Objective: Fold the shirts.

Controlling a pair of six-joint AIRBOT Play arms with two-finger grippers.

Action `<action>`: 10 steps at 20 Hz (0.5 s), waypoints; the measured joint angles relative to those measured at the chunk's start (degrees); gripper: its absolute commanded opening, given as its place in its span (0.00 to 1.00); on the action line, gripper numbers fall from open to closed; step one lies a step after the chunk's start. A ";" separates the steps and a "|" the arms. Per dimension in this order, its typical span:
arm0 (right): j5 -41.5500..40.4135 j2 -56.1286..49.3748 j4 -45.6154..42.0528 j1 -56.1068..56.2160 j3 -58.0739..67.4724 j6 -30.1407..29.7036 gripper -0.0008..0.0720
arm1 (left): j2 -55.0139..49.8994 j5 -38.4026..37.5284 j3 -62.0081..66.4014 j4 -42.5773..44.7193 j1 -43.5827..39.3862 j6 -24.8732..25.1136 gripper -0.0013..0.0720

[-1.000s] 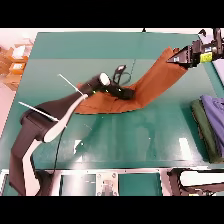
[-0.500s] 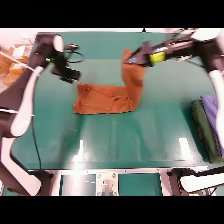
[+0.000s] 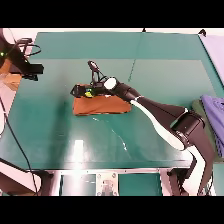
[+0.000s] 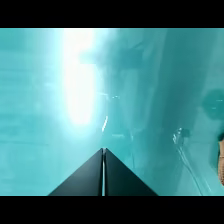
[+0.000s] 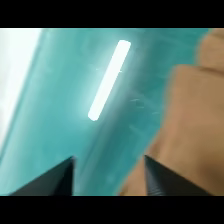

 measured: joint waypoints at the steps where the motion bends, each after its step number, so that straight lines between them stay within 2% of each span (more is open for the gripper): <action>1: 1.84 0.74 -1.33 -2.32 0.02 0.24 0.63 | 0.09 0.04 0.02 -0.59 0.33 0.17 0.05; 2: 4.48 1.97 -2.49 -5.62 0.09 0.79 0.64 | 0.07 0.17 0.00 -1.18 0.68 0.37 0.05; 3: 7.82 3.43 -3.56 -9.46 0.11 1.55 0.73 | 0.09 0.22 0.00 -1.18 0.92 0.42 0.05; 4: 11.30 4.74 -4.79 -13.33 0.04 2.38 0.76 | 0.09 0.24 0.00 -1.81 1.18 0.52 0.05; 5: 14.82 6.01 -6.27 -17.33 -0.26 3.34 0.76 | 0.09 0.28 0.00 -2.27 1.22 0.59 0.05; 6: 18.21 7.28 -7.63 -21.62 -0.90 4.28 0.85 | 0.09 0.37 0.00 -2.71 1.22 0.63 0.05; 10: 27.10 9.70 -10.47 -32.94 -8.70 6.43 0.87 | 0.09 0.37 0.00 -3.34 1.40 0.76 0.05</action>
